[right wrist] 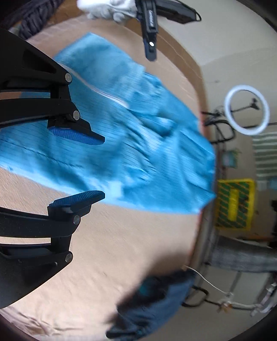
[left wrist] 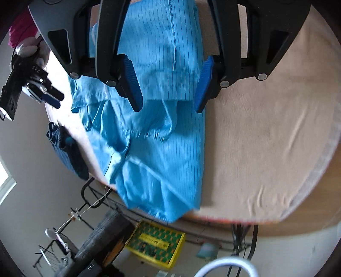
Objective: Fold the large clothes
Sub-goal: 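Withdraw both open grippers and raise them above the folded coat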
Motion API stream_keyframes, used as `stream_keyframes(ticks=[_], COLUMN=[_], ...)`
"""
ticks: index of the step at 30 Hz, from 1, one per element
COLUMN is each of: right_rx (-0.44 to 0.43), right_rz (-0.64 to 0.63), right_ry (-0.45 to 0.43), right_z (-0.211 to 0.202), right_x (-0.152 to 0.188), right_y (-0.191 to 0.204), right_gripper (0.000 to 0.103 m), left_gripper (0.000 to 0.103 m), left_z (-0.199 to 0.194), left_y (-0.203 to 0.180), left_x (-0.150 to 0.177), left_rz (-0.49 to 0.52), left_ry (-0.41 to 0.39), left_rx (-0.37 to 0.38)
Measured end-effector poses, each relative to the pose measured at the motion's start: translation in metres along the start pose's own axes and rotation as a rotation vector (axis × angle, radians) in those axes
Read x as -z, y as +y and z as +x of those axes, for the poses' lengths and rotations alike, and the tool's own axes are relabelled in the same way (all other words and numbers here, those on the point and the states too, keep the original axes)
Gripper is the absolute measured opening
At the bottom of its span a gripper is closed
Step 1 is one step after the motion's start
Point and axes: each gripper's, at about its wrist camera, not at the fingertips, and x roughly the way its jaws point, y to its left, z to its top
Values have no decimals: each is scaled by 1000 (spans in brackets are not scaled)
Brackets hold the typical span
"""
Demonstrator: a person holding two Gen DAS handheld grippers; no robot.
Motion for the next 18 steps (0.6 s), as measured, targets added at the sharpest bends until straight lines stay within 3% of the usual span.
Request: stream_keyframes(ticks=[5, 12, 16, 18], right_rx=[41, 102, 62, 46], right_rz=[7, 39, 126, 151], right_ry=[-71, -65, -105, -117], right_z=[-20, -32, -45, -48], right_x=[-15, -28, -36, -43], right_y=[-6, -21, -37, -43], right_gripper=[44, 45, 57, 57], left_gripper=[53, 53, 53, 53], left_z=[-23, -47, -56, -59], left_y=[-3, 6, 6, 4], left_x=[-12, -20, -37, -52], left_rz=[31, -11, -13, 19], left_ry=[-71, -117, -135, -160], left_rx=[-28, -29, 2, -10])
